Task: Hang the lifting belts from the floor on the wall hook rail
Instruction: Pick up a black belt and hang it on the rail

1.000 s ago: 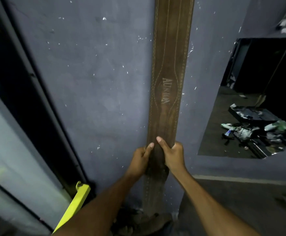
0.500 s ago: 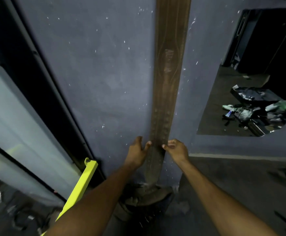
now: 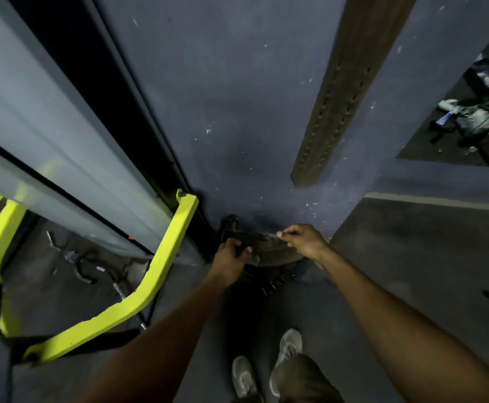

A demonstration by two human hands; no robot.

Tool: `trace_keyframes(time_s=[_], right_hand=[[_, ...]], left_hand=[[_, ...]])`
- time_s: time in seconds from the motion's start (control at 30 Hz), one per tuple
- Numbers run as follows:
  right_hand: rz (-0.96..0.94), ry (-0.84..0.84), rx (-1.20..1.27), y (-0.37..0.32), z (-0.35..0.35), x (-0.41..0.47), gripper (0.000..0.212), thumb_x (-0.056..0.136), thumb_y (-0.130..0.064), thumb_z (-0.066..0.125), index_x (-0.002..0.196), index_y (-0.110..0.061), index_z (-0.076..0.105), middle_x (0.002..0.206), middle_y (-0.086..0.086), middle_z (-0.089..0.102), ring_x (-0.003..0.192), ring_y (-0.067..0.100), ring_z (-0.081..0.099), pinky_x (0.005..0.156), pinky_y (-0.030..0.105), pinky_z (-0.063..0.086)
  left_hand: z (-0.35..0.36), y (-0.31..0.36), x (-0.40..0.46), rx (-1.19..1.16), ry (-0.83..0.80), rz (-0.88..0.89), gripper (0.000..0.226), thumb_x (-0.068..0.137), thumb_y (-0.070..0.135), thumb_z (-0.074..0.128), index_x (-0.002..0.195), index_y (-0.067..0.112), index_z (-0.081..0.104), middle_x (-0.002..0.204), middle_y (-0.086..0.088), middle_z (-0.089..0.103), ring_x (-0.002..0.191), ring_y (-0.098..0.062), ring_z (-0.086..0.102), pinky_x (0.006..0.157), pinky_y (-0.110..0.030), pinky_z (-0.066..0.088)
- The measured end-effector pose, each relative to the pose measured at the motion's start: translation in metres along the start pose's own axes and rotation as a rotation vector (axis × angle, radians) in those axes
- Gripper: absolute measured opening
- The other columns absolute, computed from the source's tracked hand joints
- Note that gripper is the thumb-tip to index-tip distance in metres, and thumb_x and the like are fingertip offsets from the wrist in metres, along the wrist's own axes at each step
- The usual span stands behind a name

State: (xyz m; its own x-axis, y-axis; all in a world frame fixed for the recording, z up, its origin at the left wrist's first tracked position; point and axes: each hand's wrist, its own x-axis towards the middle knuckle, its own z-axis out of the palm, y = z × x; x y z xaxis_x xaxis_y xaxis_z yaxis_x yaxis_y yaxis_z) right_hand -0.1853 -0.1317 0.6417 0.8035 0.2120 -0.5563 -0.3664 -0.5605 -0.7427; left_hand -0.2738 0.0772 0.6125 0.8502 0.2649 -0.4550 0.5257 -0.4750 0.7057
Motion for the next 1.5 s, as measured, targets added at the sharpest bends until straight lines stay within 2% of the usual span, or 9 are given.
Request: trace_keyframes(time_s=[0.13,0.5,0.7,0.83,0.93,1.13,1.27,1.37,1.5], right_hand=[[0.017,-0.047,-0.013,-0.006,0.012,0.030,0.029,0.097,-0.037,0.073,0.107,-0.009,0.077,0.110,0.017,0.078,0.106,0.029,0.073,0.084,0.032,0.052],[0.102,-0.210,-0.023,0.011,0.047,0.178,0.021,0.098,-0.038,0.070,0.100,-0.018,0.073,0.105,0.014,0.078,0.101,0.027,0.075,0.081,0.034,0.053],[0.189,-0.222,0.072,0.072,0.115,0.279,0.035,0.102,-0.031,0.065,0.112,0.002,0.069,0.115,0.022,0.075,0.086,0.015,0.069,0.073,0.026,0.048],[0.231,-0.261,0.100,0.123,0.182,0.354,0.017,0.105,-0.025,0.061,0.106,-0.008,0.063,0.095,0.011,0.065,0.075,0.013,0.061,0.056,0.014,0.048],[0.247,-0.289,0.132,0.162,0.231,0.409,0.023,0.106,-0.028,0.060,0.115,-0.008,0.068,0.096,0.003,0.069,0.083,0.016,0.066,0.066,0.021,0.049],[0.181,-0.297,0.125,0.202,0.308,0.498,0.035,0.097,-0.057,0.061,0.107,-0.026,0.070,0.106,-0.003,0.074,0.093,0.014,0.070,0.075,0.030,0.052],[0.061,-0.202,0.241,0.208,0.333,0.522,0.004,0.101,-0.036,0.065,0.098,-0.034,0.064,0.096,-0.014,0.069,0.087,0.005,0.066,0.074,0.022,0.050],[0.120,-0.174,0.327,0.206,0.329,0.519,0.017,0.100,-0.018,0.064,0.093,-0.033,0.059,0.094,-0.009,0.068,0.085,0.009,0.065,0.068,0.024,0.051],[0.322,-0.072,0.458,0.208,0.297,0.473,0.015,0.100,-0.036,0.067,0.087,-0.027,0.070,0.083,-0.011,0.073,0.075,0.006,0.066,0.052,0.015,0.053]], left_hand=[[-0.013,-0.016,0.025,-0.028,-0.009,-0.059,0.040,0.099,0.023,0.067,0.127,-0.004,0.056,0.129,-0.029,0.062,0.125,-0.043,0.060,0.106,-0.048,0.048],[-0.010,-0.046,0.148,0.031,0.041,-0.196,0.041,0.099,0.024,0.066,0.132,0.001,0.057,0.130,-0.022,0.065,0.121,-0.039,0.063,0.096,-0.042,0.051],[0.036,-0.125,0.247,-0.029,-0.009,-0.300,0.035,0.101,0.040,0.059,0.125,0.014,0.061,0.126,-0.015,0.070,0.118,-0.034,0.066,0.098,-0.040,0.053],[0.075,-0.199,0.323,-0.157,-0.037,-0.350,0.042,0.107,0.033,0.053,0.141,0.010,0.057,0.134,-0.015,0.066,0.123,-0.031,0.062,0.099,-0.032,0.051],[0.096,-0.252,0.376,-0.360,0.010,-0.370,0.025,0.108,0.019,0.052,0.120,0.003,0.066,0.112,-0.012,0.065,0.104,-0.026,0.061,0.081,-0.025,0.053],[0.116,-0.311,0.466,-0.435,0.041,-0.544,0.033,0.110,0.025,0.043,0.126,0.007,0.065,0.092,0.006,0.070,0.066,-0.007,0.062,0.047,-0.016,0.051],[0.136,-0.318,0.485,-0.437,0.043,-0.529,0.030,0.110,0.016,0.043,0.116,-0.004,0.065,0.084,-0.006,0.058,0.071,-0.016,0.053,0.064,-0.023,0.046],[0.146,-0.320,0.468,-0.314,0.040,-0.432,0.033,0.109,0.020,0.044,0.126,-0.001,0.063,0.097,-0.010,0.064,0.092,-0.024,0.061,0.077,-0.032,0.051],[0.155,-0.297,0.430,-0.208,0.006,-0.328,0.038,0.106,0.037,0.052,0.133,0.012,0.065,0.127,-0.014,0.071,0.118,-0.032,0.066,0.102,-0.042,0.054]])
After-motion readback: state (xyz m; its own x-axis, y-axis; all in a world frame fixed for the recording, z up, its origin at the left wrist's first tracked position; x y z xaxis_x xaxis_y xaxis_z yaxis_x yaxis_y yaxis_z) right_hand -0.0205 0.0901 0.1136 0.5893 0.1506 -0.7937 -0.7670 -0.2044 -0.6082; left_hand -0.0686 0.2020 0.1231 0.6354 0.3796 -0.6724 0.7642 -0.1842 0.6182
